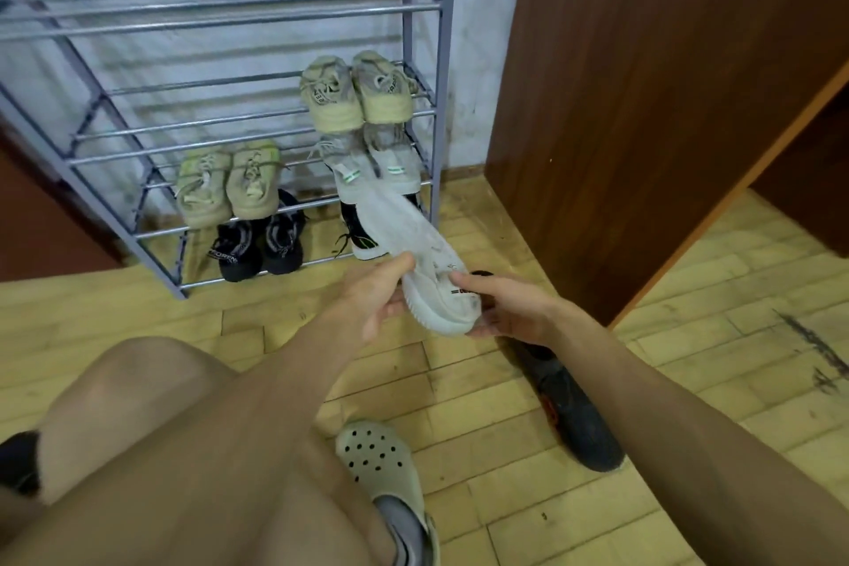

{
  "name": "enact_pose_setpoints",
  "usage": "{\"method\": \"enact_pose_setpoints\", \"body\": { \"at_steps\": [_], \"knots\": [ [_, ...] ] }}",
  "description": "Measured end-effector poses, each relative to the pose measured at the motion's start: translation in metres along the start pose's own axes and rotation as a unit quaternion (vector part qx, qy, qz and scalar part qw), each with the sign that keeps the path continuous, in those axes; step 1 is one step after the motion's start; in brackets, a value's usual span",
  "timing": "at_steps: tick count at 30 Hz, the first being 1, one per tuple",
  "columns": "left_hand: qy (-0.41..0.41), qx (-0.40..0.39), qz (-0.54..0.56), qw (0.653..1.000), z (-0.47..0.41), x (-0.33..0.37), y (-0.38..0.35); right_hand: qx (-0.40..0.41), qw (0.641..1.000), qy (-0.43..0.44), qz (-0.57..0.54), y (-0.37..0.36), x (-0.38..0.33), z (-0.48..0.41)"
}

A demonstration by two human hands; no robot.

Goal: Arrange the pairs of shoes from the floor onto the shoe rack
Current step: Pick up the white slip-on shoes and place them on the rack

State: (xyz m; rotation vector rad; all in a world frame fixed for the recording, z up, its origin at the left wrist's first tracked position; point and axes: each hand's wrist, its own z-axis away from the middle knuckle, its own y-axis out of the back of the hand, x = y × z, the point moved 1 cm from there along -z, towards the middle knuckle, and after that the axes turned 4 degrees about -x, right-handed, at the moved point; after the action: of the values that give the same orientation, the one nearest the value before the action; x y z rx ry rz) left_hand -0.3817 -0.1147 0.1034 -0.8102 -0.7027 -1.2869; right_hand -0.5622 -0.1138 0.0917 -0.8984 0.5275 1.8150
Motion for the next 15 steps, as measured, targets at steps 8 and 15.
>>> {"method": "enact_pose_setpoints", "body": {
  "at_steps": [8, 15],
  "knots": [
    [-0.090, -0.034, -0.073, 0.993, 0.043, 0.074, 0.032, 0.030, 0.995, 0.078, 0.045, -0.018, -0.090, 0.037],
    [-0.175, 0.072, -0.239, 0.952, 0.111, 0.136, 0.124, 0.086, 0.968, 0.175, 0.158, -0.097, -0.177, 0.059]
  ]
}}
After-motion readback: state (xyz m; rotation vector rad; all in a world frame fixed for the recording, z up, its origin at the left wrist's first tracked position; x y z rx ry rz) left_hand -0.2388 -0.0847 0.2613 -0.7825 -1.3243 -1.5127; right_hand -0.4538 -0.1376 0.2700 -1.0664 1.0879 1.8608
